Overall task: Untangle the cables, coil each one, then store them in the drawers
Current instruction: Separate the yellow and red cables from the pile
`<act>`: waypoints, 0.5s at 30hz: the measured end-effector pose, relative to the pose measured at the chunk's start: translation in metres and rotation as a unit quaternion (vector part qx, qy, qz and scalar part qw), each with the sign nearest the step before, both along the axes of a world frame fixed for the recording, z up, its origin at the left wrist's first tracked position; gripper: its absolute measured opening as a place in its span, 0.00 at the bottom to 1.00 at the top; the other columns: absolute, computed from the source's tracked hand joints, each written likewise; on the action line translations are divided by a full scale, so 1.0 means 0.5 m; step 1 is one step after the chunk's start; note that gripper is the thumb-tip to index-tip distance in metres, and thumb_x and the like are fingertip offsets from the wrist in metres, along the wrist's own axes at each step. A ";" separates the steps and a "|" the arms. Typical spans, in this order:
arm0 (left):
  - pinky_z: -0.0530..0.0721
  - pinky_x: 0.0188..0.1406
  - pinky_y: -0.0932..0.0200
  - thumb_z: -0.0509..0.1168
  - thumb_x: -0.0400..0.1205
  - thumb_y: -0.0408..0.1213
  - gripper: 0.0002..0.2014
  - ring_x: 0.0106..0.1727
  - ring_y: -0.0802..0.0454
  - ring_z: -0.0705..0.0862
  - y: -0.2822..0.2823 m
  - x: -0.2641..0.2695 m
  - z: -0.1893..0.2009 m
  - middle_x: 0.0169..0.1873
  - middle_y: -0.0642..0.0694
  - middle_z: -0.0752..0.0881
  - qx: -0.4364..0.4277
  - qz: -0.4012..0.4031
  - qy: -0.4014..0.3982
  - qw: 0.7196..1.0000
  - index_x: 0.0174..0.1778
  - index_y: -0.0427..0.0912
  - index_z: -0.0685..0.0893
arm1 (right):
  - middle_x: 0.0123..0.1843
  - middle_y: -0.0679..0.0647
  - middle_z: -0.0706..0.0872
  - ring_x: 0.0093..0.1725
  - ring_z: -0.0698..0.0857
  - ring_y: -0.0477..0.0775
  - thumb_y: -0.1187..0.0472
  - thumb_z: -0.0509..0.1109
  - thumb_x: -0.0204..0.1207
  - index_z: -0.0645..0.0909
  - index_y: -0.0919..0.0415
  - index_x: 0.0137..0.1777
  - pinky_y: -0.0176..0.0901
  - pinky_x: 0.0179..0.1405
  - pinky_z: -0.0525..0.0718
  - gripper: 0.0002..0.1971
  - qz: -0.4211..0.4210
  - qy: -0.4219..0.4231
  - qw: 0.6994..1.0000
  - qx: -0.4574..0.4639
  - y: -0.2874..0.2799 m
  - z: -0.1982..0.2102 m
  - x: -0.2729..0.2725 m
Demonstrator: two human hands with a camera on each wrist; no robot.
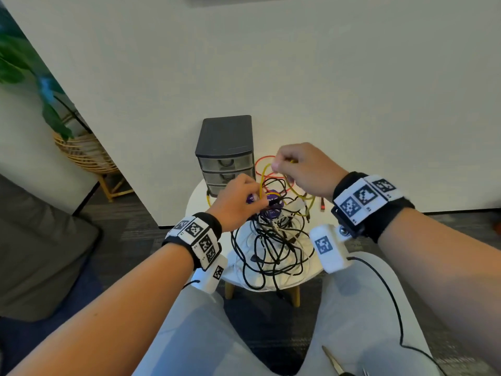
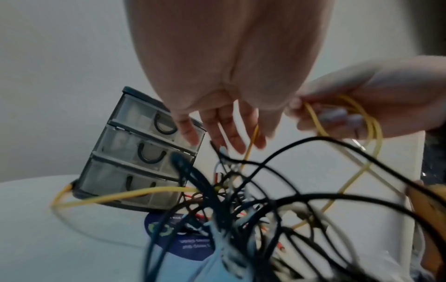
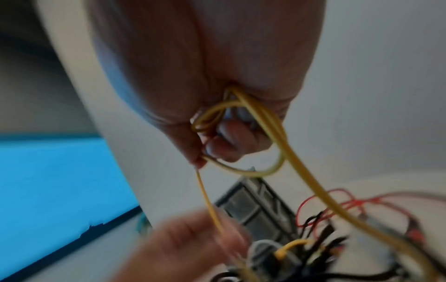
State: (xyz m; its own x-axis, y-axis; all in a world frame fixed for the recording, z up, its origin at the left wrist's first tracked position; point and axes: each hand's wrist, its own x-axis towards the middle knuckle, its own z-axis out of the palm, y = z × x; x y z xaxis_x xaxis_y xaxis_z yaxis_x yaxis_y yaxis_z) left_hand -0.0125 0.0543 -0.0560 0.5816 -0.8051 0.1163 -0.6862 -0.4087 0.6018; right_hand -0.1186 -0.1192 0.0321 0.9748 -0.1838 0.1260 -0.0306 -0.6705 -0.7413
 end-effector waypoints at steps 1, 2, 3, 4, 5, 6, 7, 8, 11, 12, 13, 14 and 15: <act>0.79 0.65 0.41 0.71 0.84 0.47 0.04 0.63 0.50 0.78 0.003 0.006 -0.011 0.62 0.50 0.77 0.034 0.005 -0.011 0.999 0.48 0.53 0.86 | 0.34 0.44 0.81 0.32 0.77 0.35 0.62 0.67 0.84 0.83 0.64 0.42 0.37 0.39 0.73 0.10 0.015 -0.026 0.998 0.056 0.005 0.014 -0.004; 0.76 0.69 0.36 0.71 0.83 0.47 0.03 0.69 0.48 0.75 0.006 0.010 -0.020 0.68 0.50 0.74 0.058 0.016 -0.017 0.998 0.47 0.56 0.85 | 0.37 0.45 0.82 0.38 0.79 0.38 0.62 0.66 0.85 0.82 0.61 0.41 0.38 0.43 0.75 0.10 0.038 -0.052 0.992 0.108 0.012 0.029 -0.011; 0.73 0.72 0.32 0.71 0.83 0.47 0.02 0.74 0.47 0.73 0.011 0.014 -0.028 0.73 0.50 0.71 0.077 0.030 -0.019 0.996 0.46 0.58 0.85 | 0.41 0.45 0.83 0.45 0.81 0.41 0.62 0.65 0.85 0.80 0.57 0.41 0.40 0.47 0.76 0.10 0.068 -0.078 0.982 0.160 0.018 0.044 -0.018; 0.69 0.74 0.31 0.70 0.84 0.47 0.01 0.77 0.46 0.70 0.016 0.017 -0.035 0.77 0.50 0.69 0.094 0.042 -0.015 0.995 0.47 0.59 0.85 | 0.46 0.45 0.85 0.51 0.82 0.45 0.61 0.65 0.85 0.78 0.55 0.41 0.42 0.51 0.76 0.09 0.100 -0.101 0.966 0.217 0.023 0.060 -0.024; 0.67 0.75 0.31 0.69 0.85 0.47 0.02 0.78 0.45 0.69 0.023 0.020 -0.043 0.78 0.50 0.67 0.108 0.052 -0.009 0.993 0.47 0.59 0.86 | 0.52 0.48 0.86 0.57 0.82 0.48 0.61 0.64 0.85 0.76 0.54 0.41 0.46 0.55 0.75 0.09 0.129 -0.119 0.946 0.272 0.025 0.075 -0.029; 0.65 0.75 0.31 0.68 0.86 0.47 0.04 0.79 0.45 0.68 0.031 0.024 -0.053 0.79 0.50 0.66 0.117 0.059 -0.002 0.991 0.48 0.59 0.87 | 0.59 0.52 0.87 0.63 0.81 0.52 0.61 0.62 0.85 0.73 0.55 0.42 0.49 0.58 0.74 0.09 0.156 -0.132 0.924 0.322 0.025 0.090 -0.034; 0.64 0.75 0.31 0.67 0.87 0.48 0.05 0.79 0.45 0.68 0.037 0.027 -0.059 0.79 0.50 0.66 0.119 0.063 0.002 0.991 0.48 0.60 0.88 | 0.66 0.58 0.86 0.67 0.81 0.56 0.62 0.60 0.86 0.71 0.56 0.42 0.53 0.60 0.73 0.09 0.180 -0.139 0.902 0.366 0.022 0.103 -0.038; 0.64 0.76 0.30 0.65 0.88 0.49 0.07 0.79 0.46 0.69 0.042 0.030 -0.063 0.79 0.50 0.67 0.116 0.063 0.006 0.991 0.47 0.60 0.88 | 0.68 0.63 0.86 0.71 0.80 0.60 0.62 0.58 0.88 0.70 0.56 0.43 0.55 0.62 0.73 0.10 0.200 -0.143 0.880 0.407 0.018 0.115 -0.040; 0.63 0.77 0.31 0.61 0.90 0.50 0.11 0.79 0.47 0.68 0.045 0.038 -0.059 0.79 0.51 0.67 0.101 0.055 0.022 0.993 0.47 0.59 0.89 | 0.58 0.68 0.89 0.65 0.86 0.69 0.60 0.54 0.90 0.69 0.58 0.43 0.56 0.60 0.80 0.12 0.197 -0.139 0.834 0.495 0.007 0.124 -0.041; 0.63 0.77 0.31 0.60 0.90 0.49 0.12 0.79 0.49 0.68 0.044 0.038 -0.052 0.78 0.51 0.68 0.092 0.048 0.025 0.994 0.46 0.59 0.88 | 0.52 0.66 0.90 0.58 0.89 0.68 0.59 0.53 0.90 0.70 0.58 0.43 0.56 0.57 0.83 0.12 0.179 -0.134 0.832 0.508 0.005 0.124 -0.041; 0.65 0.77 0.32 0.58 0.91 0.49 0.14 0.77 0.50 0.70 0.041 0.038 -0.044 0.75 0.52 0.71 0.077 0.038 0.027 0.996 0.45 0.59 0.88 | 0.46 0.64 0.89 0.49 0.90 0.65 0.58 0.53 0.91 0.70 0.57 0.43 0.55 0.54 0.85 0.13 0.154 -0.131 0.832 0.517 0.004 0.122 -0.040; 0.68 0.75 0.35 0.57 0.91 0.48 0.15 0.74 0.52 0.73 0.038 0.037 -0.033 0.71 0.51 0.75 0.057 0.028 0.028 0.998 0.45 0.57 0.87 | 0.40 0.61 0.87 0.40 0.89 0.62 0.58 0.53 0.90 0.71 0.57 0.43 0.52 0.48 0.86 0.13 0.126 -0.129 0.833 0.523 0.002 0.119 -0.040; 0.72 0.73 0.38 0.55 0.92 0.46 0.16 0.70 0.52 0.76 0.035 0.036 -0.021 0.65 0.50 0.79 0.030 0.025 0.035 0.999 0.45 0.53 0.87 | 0.35 0.59 0.82 0.32 0.84 0.58 0.57 0.53 0.90 0.71 0.56 0.42 0.49 0.40 0.84 0.13 0.098 -0.128 0.838 0.521 0.000 0.116 -0.039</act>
